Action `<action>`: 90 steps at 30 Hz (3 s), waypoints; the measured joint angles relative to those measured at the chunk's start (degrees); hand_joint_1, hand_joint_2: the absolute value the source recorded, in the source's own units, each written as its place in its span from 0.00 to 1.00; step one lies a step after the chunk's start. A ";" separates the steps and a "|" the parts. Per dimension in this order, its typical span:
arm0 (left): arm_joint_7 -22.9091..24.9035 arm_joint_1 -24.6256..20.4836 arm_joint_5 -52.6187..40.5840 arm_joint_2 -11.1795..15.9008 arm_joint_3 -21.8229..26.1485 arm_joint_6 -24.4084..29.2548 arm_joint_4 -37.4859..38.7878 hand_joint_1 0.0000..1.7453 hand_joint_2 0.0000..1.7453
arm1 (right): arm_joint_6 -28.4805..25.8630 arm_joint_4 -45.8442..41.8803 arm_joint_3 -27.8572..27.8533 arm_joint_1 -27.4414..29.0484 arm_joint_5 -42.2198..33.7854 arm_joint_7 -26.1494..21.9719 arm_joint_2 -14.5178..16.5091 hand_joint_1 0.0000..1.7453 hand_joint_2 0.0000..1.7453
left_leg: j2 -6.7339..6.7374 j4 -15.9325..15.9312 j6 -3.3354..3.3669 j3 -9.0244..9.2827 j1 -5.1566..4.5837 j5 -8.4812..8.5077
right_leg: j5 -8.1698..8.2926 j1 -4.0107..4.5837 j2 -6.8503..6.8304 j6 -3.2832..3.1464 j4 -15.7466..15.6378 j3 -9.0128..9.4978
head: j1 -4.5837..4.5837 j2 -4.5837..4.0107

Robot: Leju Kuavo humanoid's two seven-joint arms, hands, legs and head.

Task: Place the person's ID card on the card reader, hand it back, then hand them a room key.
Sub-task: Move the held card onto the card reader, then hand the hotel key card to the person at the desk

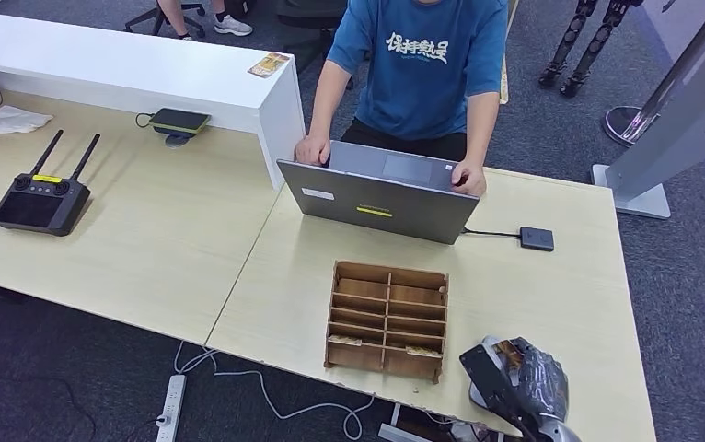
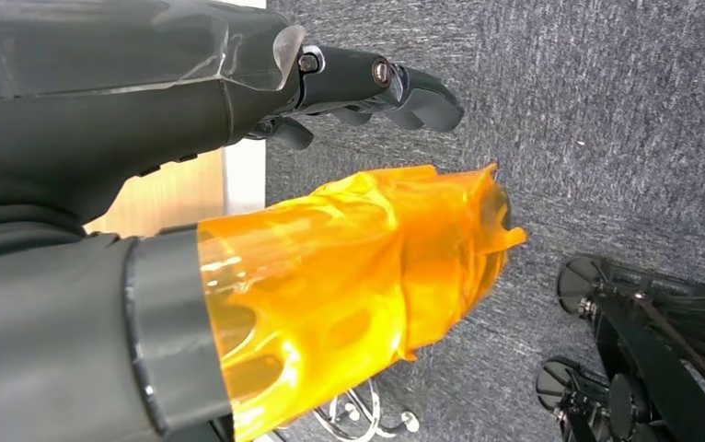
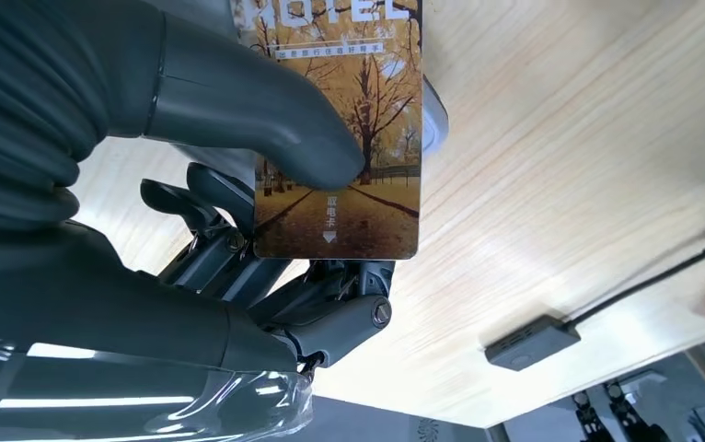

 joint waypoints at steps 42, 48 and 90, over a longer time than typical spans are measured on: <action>-0.97 0.01 -1.08 0.01 0.00 -0.60 -0.04 0.00 0.00 | -6.94 -0.86 2.83 -4.22 2.72 -7.87 0.19 1.00 1.00 | 0.14 0.00 0.00 0.07 -0.01 0.00 | 0.06 0.00 0.10 -0.05 0.01 0.04 | 0.00 0.00; -1.05 0.01 -1.32 0.01 0.00 -0.76 -0.05 0.00 0.00 | -7.39 -3.00 2.27 -4.36 2.65 -8.43 0.19 1.00 1.00 | 0.13 0.00 0.00 0.05 -0.01 0.00 | 0.06 0.00 0.09 -0.06 0.01 0.02 | 0.00 0.00; -4.90 -0.62 -14.63 3.34 0.00 0.57 1.71 0.00 0.00 | -4.74 19.60 1.42 -47.43 11.11 -4.52 4.14 1.00 1.00 | 0.14 0.01 -0.05 -0.01 -0.01 0.16 | 0.18 -0.01 0.13 -0.04 0.07 -0.07 | 0.01 0.00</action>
